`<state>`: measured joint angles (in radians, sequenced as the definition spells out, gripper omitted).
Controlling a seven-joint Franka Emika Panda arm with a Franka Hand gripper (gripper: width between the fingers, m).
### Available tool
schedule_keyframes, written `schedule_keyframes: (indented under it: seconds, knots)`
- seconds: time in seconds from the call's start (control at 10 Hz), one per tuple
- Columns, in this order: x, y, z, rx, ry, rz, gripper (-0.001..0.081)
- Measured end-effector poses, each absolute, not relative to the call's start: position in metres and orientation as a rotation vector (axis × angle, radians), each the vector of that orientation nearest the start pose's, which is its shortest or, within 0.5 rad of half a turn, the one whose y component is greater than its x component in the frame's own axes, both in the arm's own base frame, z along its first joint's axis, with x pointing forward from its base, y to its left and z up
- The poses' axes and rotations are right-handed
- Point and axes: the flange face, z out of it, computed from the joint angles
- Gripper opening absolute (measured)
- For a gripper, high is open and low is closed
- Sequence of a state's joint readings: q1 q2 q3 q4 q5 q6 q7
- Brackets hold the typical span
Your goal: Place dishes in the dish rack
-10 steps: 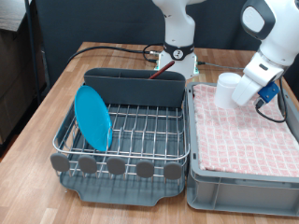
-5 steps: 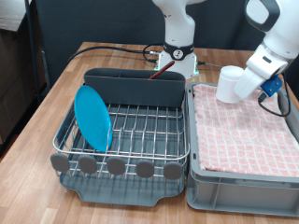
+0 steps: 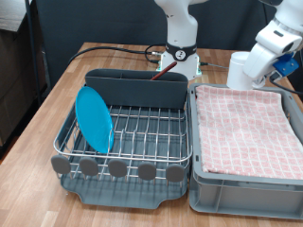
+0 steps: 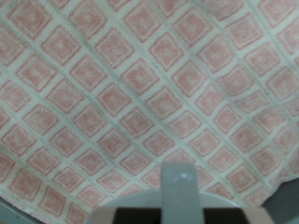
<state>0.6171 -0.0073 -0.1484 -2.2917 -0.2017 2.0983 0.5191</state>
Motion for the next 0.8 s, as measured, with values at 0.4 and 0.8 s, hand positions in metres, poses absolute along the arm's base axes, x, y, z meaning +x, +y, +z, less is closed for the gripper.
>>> schedule_keyframes:
  seconds: [0.4,0.8]
  knots:
    - [0.455,0.204,0.399,-3.357,-0.099,-0.123,0.0072]
    - [0.475,0.184,0.403,-3.321,0.035,-0.187,0.0072]
